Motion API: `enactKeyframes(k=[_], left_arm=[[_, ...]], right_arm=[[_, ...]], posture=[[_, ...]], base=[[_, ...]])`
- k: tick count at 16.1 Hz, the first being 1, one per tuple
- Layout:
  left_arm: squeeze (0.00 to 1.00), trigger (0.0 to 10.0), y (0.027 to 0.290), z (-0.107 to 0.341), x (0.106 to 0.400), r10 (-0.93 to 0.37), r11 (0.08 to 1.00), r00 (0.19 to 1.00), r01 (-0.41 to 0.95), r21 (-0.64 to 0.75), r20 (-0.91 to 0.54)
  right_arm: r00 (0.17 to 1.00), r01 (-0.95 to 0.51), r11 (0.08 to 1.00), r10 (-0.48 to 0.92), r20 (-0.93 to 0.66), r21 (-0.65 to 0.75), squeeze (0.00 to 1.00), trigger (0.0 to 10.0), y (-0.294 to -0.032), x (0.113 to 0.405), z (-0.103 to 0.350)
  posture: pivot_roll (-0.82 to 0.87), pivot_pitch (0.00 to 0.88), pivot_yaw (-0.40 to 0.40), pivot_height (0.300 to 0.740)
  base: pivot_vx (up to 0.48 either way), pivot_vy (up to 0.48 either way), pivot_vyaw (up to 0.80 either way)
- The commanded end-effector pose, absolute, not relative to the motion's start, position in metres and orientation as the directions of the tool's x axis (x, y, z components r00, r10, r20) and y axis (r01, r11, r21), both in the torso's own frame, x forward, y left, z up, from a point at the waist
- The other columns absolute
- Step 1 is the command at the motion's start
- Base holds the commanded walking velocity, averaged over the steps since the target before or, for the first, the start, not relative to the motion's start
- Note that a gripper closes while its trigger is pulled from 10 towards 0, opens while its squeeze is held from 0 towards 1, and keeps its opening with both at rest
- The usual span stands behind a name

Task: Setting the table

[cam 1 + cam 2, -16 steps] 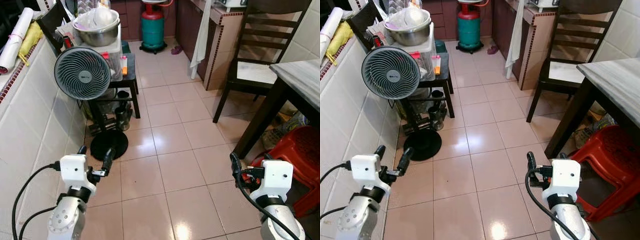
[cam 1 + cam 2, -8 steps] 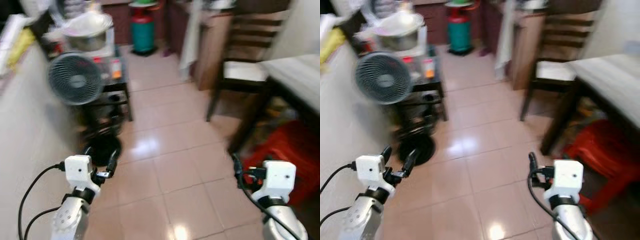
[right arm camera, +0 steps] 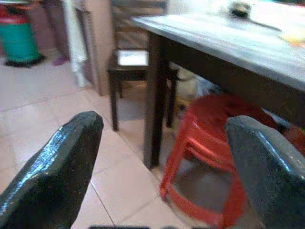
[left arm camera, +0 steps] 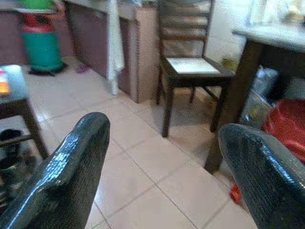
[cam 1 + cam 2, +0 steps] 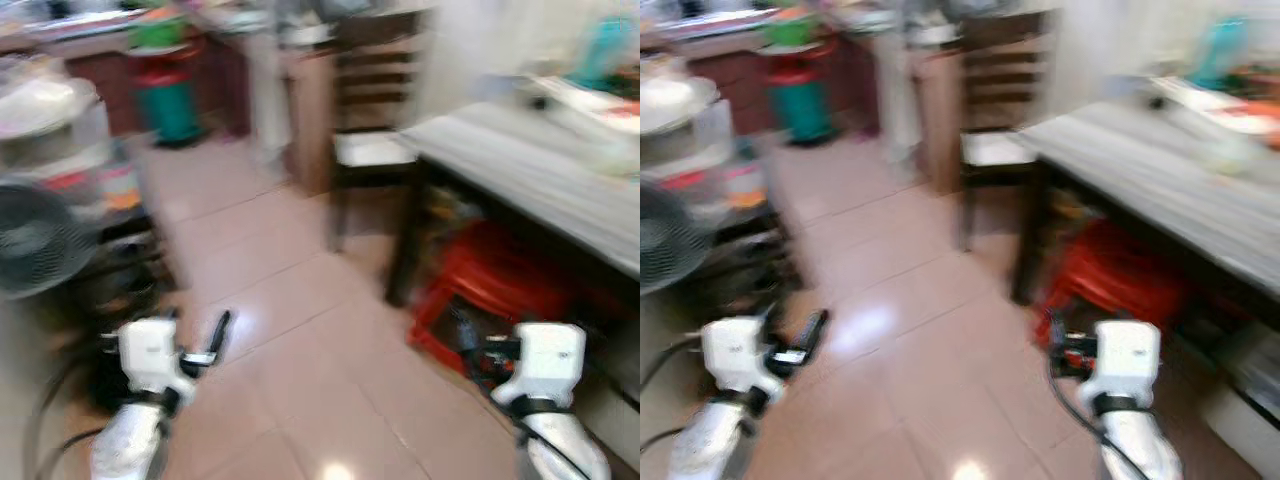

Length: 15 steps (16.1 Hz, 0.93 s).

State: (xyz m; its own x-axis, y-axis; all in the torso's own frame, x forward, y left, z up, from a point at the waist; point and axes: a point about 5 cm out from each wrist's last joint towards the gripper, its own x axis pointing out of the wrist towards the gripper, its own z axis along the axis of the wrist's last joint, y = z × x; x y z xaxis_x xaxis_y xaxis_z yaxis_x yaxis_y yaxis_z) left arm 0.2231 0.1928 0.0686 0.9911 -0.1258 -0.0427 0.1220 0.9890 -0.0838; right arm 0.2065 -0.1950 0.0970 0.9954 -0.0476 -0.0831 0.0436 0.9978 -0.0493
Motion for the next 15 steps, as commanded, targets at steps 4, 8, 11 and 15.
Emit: enactKeyframes(k=[4, 8, 11, 15], left_arm=[[0.00, 10.0, 0.1862, 0.0693, 0.2267, -0.152, 0.985, 0.988, 0.148, -0.091, -0.037], [0.00, 10.0, 0.1836, 0.0680, 0.2285, -0.140, 0.986, 0.990, 0.136, -0.098, -0.031], [0.00, 10.0, 0.1791, 0.0642, 0.2265, -0.106, 0.988, 0.994, 0.102, -0.112, -0.033], [0.00, 10.0, 0.1791, 0.0623, 0.2300, -0.089, 0.990, 0.995, 0.085, -0.113, -0.035]], right_arm=[[0.996, 0.045, 0.997, -0.050, -0.072, -0.062, 0.00, 10.0, -0.1987, 0.2070, 0.0997], [0.997, 0.016, 0.998, -0.021, -0.078, -0.062, 0.00, 10.0, -0.1971, 0.2085, 0.1003], [0.997, -0.016, 0.997, 0.010, -0.082, -0.079, 0.00, 10.0, -0.1998, 0.2135, 0.1038], [0.996, -0.027, 0.996, 0.019, -0.090, -0.086, 0.00, 10.0, -0.2007, 0.2143, 0.1046]], posture=[[-0.08, 0.065, 0.051, 0.740], [-0.09, 0.055, 0.024, 0.740], [-0.09, 0.056, -0.026, 0.740], [-0.10, 0.061, -0.045, 0.740]], base=[[0.279, 0.000, -0.80], [0.274, 0.000, -0.58], [0.086, 0.000, 0.00], [0.000, 0.000, 0.00]])
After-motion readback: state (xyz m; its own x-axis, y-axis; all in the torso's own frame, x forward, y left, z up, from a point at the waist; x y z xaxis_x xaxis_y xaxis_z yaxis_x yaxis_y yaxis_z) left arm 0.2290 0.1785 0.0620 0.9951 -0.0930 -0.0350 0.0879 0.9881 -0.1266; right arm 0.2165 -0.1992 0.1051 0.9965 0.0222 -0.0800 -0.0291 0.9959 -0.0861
